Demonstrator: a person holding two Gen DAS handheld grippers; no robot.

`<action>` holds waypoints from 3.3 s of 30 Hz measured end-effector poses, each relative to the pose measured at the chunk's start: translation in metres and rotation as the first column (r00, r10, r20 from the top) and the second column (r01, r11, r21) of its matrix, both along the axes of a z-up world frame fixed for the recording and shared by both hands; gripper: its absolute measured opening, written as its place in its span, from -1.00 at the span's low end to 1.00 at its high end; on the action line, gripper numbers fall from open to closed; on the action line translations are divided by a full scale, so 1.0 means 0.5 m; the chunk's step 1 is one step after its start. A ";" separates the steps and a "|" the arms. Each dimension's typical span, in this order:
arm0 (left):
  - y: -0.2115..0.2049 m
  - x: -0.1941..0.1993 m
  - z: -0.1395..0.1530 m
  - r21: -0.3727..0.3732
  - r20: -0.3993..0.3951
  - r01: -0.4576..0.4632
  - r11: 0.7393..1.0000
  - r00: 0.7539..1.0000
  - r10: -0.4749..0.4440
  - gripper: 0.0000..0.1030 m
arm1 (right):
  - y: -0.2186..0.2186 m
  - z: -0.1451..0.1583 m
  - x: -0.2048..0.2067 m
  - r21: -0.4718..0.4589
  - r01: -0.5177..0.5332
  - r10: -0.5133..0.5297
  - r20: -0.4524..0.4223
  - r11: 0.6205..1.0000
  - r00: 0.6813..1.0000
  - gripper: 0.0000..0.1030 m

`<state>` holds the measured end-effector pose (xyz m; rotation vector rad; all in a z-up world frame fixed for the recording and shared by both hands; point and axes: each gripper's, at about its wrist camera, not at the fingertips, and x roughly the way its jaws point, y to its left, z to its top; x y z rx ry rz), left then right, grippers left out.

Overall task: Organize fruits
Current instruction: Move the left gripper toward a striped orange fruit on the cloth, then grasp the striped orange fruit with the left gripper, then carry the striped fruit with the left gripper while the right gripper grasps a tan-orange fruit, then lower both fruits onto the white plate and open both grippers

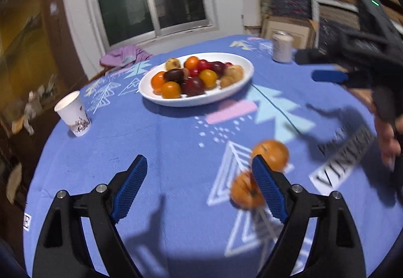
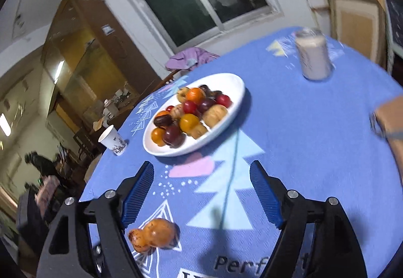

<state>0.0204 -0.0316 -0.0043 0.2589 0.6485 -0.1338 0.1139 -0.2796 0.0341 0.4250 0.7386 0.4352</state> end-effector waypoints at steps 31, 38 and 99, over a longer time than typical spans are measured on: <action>-0.018 0.051 -0.059 -0.183 -0.238 0.131 0.974 0.956 -0.173 -0.21 | 0.026 -0.016 -0.007 -0.067 -0.022 0.021 -0.010 0.998 1.000 0.57; 0.082 0.057 -0.030 -0.173 -0.151 -0.077 0.982 0.987 0.051 -0.21 | 0.080 -0.017 -0.027 -0.138 -0.152 0.154 0.007 0.979 0.988 0.57; 0.049 0.588 0.029 -0.198 -0.200 -0.214 0.956 0.964 0.174 -0.10 | 0.187 -0.016 0.410 -0.292 -0.111 0.088 -0.092 0.950 0.992 -0.09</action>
